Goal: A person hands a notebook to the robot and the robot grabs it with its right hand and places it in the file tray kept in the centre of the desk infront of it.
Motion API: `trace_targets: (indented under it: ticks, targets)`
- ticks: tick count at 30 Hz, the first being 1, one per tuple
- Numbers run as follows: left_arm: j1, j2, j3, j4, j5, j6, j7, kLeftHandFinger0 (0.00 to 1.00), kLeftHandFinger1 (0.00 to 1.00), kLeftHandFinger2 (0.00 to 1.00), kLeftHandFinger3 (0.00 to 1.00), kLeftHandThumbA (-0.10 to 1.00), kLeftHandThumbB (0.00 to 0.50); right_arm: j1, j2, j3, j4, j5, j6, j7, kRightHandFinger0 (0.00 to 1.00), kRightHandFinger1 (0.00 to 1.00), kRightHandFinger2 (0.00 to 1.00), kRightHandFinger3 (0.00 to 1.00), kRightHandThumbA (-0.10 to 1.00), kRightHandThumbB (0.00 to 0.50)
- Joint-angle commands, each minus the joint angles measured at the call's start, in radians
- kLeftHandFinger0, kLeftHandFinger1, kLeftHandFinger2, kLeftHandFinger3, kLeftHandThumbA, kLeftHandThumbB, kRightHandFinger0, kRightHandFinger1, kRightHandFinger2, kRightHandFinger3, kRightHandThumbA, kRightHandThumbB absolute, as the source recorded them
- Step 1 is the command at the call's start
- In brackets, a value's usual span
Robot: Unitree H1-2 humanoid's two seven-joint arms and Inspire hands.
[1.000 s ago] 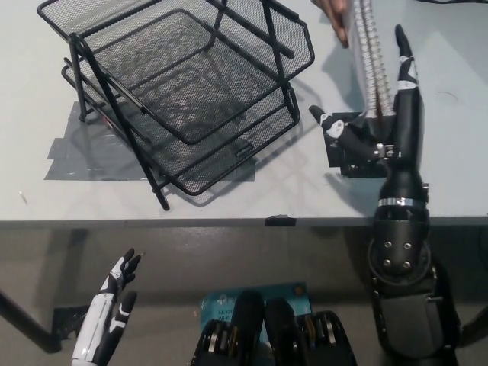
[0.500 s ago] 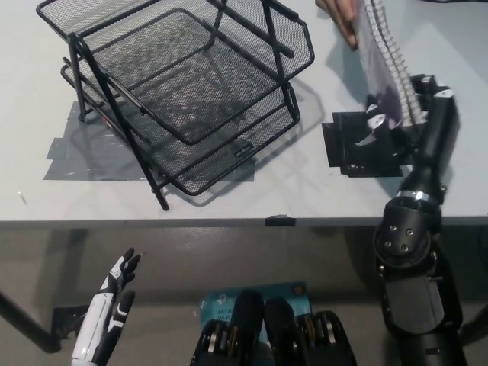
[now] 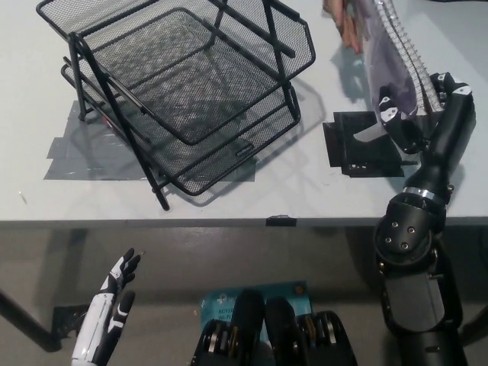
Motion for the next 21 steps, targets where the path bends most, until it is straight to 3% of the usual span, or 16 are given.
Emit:
trace_targets:
  ticks: [1,3,6,9,11,18,19,21]
  targets:
    - [-0.007,0.015,0.003,-0.023,0.018,-0.022,0.007,1.0,1.0,1.0,1.0,1.0,0.352,-0.056,-0.014,0.001,-0.068,0.005,-0.102,-0.074,0.0,0.0,0.0,0.0,0.86,0.003]
    - [-0.006,0.014,0.004,-0.024,0.017,-0.019,0.007,1.0,1.0,1.0,1.0,1.0,0.357,-0.054,-0.023,-0.001,-0.095,-0.009,-0.091,-0.081,0.0,0.0,0.0,0.0,0.91,0.0]
    - [-0.006,0.012,0.004,-0.026,0.004,-0.016,0.001,1.0,1.0,1.0,1.0,1.0,0.361,-0.053,-0.037,-0.013,-0.16,-0.009,-0.074,-0.077,0.0,0.0,0.0,0.0,0.84,0.0]
    - [-0.007,0.013,0.003,-0.024,0.009,-0.021,0.002,1.0,1.0,1.0,1.0,1.0,0.356,-0.055,-0.052,-0.022,-0.234,-0.022,-0.064,-0.074,0.0,0.0,0.0,0.0,0.86,0.0]
    - [-0.006,0.013,0.001,-0.022,0.01,-0.021,0.002,1.0,1.0,1.0,1.0,1.0,0.355,-0.054,-0.07,-0.019,-0.275,-0.037,-0.079,-0.073,0.0,0.0,0.0,0.0,0.79,0.0]
    - [-0.014,0.018,0.0,-0.011,0.003,-0.021,-0.006,1.0,1.0,1.0,1.0,1.0,0.369,-0.046,-0.155,0.058,-0.475,-0.136,-0.039,0.072,0.0,0.0,0.0,0.0,0.82,0.0]
    - [-0.013,0.019,0.0,-0.009,0.0,-0.023,-0.007,1.0,1.0,1.0,1.0,1.0,0.368,-0.043,-0.166,0.072,-0.492,-0.15,-0.036,0.087,0.0,0.0,0.0,0.0,0.83,0.04]
    - [-0.009,0.019,-0.001,-0.015,0.002,-0.015,-0.009,1.0,1.0,1.0,1.0,1.0,0.368,-0.043,-0.186,0.093,-0.499,-0.173,-0.054,0.088,0.0,0.0,0.0,0.0,0.78,0.002]
